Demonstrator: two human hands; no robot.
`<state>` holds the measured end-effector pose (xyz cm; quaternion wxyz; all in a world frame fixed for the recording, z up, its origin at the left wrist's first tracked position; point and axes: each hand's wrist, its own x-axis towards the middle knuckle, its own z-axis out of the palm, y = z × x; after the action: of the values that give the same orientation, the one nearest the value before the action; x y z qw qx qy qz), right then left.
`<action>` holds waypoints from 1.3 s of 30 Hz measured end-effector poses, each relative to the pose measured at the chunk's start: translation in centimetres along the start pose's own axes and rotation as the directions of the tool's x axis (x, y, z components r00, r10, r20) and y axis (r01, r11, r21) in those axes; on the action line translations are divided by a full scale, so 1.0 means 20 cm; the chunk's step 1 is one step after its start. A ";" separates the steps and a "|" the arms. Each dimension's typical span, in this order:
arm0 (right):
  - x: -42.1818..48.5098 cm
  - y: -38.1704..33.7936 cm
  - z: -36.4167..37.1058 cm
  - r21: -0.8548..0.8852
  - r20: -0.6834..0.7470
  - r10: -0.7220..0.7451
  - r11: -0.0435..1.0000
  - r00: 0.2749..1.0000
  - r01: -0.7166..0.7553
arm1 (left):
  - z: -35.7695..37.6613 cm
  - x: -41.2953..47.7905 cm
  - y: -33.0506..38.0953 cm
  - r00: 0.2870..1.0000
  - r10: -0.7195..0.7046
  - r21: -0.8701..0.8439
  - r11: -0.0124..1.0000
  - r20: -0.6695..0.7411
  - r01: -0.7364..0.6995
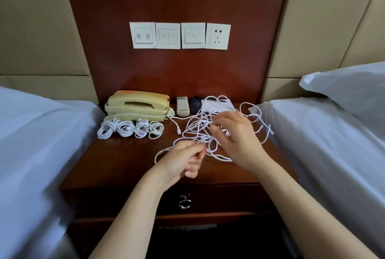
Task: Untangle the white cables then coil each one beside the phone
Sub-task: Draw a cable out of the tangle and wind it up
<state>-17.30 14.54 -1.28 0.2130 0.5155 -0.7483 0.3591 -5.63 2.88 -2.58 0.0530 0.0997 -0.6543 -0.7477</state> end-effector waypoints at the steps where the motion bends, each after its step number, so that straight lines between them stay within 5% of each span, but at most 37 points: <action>1: 0.00 0.00 -0.01 0.064 0.096 0.007 0.998 0.995 -0.013 | 0.00 0.00 0.00 1.000 0.013 -0.007 1.000 0.002 -0.013; 4: 0.00 0.00 -0.05 0.201 0.256 0.062 0.973 0.965 -0.116 | -0.03 -0.02 0.01 0.998 0.038 -0.041 0.998 0.050 -0.036; 9: -0.01 -0.02 -0.07 0.221 0.091 0.038 0.974 0.995 -0.058 | -0.02 -0.06 0.01 0.937 0.026 -0.219 0.974 0.350 0.055; 14: -0.01 -0.04 -0.05 0.176 0.042 0.044 0.983 0.998 -0.051 | 0.03 -0.07 0.00 0.895 0.084 -0.368 0.925 0.439 0.094; 23: -0.05 -0.03 0.12 0.133 0.214 0.189 0.966 0.958 -0.220 | 0.03 0.01 0.02 0.998 0.059 -0.717 0.697 0.037 -0.014; 28: -0.07 -0.09 0.14 0.006 0.334 0.133 0.990 0.933 -0.143 | 0.01 0.06 0.03 0.992 0.000 -0.773 0.627 -0.124 -0.097; 39: -0.04 -0.14 0.16 -0.336 0.455 0.260 0.936 0.852 -0.107 | 0.02 0.20 0.01 0.931 -0.028 -0.733 0.626 -0.364 -0.268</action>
<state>-14.15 12.07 -3.07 0.0550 0.4770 -0.8692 0.1179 -9.64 2.36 -2.68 0.2533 0.1506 -0.2570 -0.9204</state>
